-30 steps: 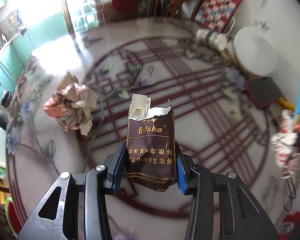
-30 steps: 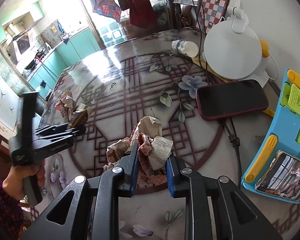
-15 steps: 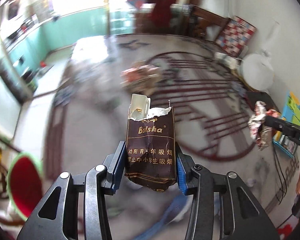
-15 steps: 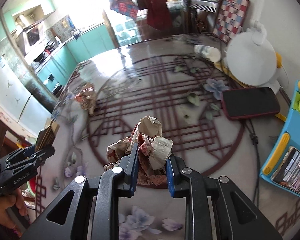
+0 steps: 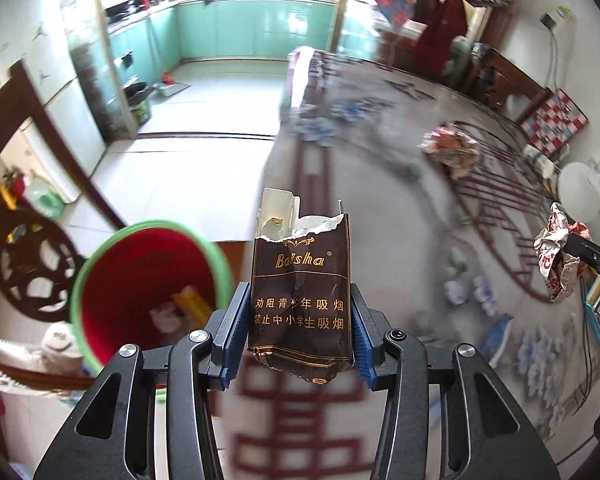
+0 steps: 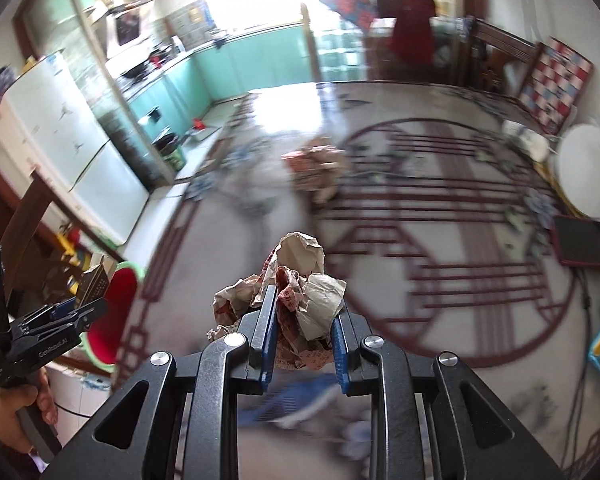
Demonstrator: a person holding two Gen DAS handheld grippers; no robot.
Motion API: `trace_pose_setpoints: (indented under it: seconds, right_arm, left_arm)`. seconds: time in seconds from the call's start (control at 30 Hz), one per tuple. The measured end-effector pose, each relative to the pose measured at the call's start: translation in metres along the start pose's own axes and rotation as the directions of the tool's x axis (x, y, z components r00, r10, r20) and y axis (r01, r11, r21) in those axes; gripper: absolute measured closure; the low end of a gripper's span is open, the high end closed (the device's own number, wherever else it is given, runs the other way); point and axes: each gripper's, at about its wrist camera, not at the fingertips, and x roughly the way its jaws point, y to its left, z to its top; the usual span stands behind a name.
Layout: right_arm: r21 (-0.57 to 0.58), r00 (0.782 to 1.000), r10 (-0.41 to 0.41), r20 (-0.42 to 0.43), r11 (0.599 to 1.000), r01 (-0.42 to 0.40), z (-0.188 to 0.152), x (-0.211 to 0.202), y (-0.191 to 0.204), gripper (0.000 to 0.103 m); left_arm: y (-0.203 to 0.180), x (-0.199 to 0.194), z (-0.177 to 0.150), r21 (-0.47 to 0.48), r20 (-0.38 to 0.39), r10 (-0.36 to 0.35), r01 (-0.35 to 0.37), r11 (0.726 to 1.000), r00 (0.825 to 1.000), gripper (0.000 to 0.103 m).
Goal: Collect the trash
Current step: 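Carry the cigarette pack and brown paper in both grippers over the red bucket, then open the left gripper over the bucket while the right drops the brown paper in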
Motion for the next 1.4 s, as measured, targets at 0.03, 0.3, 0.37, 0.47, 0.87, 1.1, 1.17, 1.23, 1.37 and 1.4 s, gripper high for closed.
trace_pose_setpoints:
  seconds: [0.03, 0.3, 0.37, 0.47, 0.87, 1.1, 1.17, 1.23, 1.37, 1.4]
  right_arm:
    - [-0.017, 1.000, 0.008, 0.000, 1.000, -0.008, 0.000, 0.002, 0.014, 0.082]
    - [-0.126, 0.998, 0.051, 0.031, 0.991, -0.046, 0.003, 0.010, 0.108, 0.082]
    - [-0.140, 0.998, 0.062, 0.034, 0.988, -0.056, 0.006, 0.011, 0.124, 0.082]
    - [-0.163, 0.996, 0.081, 0.035, 0.984, -0.075, 0.009, 0.016, 0.150, 0.082]
    - [-0.225, 0.962, 0.267, -0.048, 0.936, -0.271, 0.014, 0.067, 0.225, 0.082]
    - [-0.254, 0.939, 0.319, -0.127, 0.905, -0.342, 0.010, 0.109, 0.265, 0.082]
    - [-0.262, 0.937, 0.324, -0.128, 0.900, -0.347, 0.009, 0.116, 0.274, 0.080]
    - [-0.262, 0.933, 0.338, -0.124, 0.896, -0.359, 0.011, 0.122, 0.282, 0.069]
    - [-0.247, 0.925, 0.369, -0.087, 0.892, -0.379, 0.012, 0.121, 0.282, 0.051]
    - [-0.244, 0.924, 0.373, -0.085, 0.891, -0.383, 0.013, 0.118, 0.280, 0.051]
  left_arm:
    - [0.009, -0.001, -0.001, -0.007, 0.000, 0.006, -0.006, 1.000, 1.000, 0.059]
    - [0.080, -0.001, 0.001, -0.047, 0.000, 0.042, -0.042, 0.998, 0.999, 0.058]
    - [0.095, 0.002, 0.002, -0.066, -0.007, 0.039, -0.040, 0.997, 0.999, 0.058]
    - [0.111, 0.011, 0.002, -0.079, -0.022, 0.043, -0.045, 0.996, 0.999, 0.058]
    - [0.165, 0.049, -0.008, -0.226, -0.135, 0.029, -0.059, 0.972, 0.990, 0.049]
    - [0.192, 0.035, -0.009, -0.322, -0.104, 0.056, -0.087, 0.943, 0.993, 0.019]
    - [0.198, 0.029, -0.008, -0.342, -0.091, 0.064, -0.091, 0.935, 0.994, 0.019]
    - [0.203, 0.021, -0.008, -0.360, -0.065, 0.077, -0.095, 0.928, 0.995, 0.019]
    - [0.204, 0.008, -0.007, -0.382, -0.018, 0.096, -0.096, 0.919, 0.995, 0.019]
    - [0.202, 0.005, -0.007, -0.383, -0.010, 0.092, -0.089, 0.920, 0.996, 0.019]
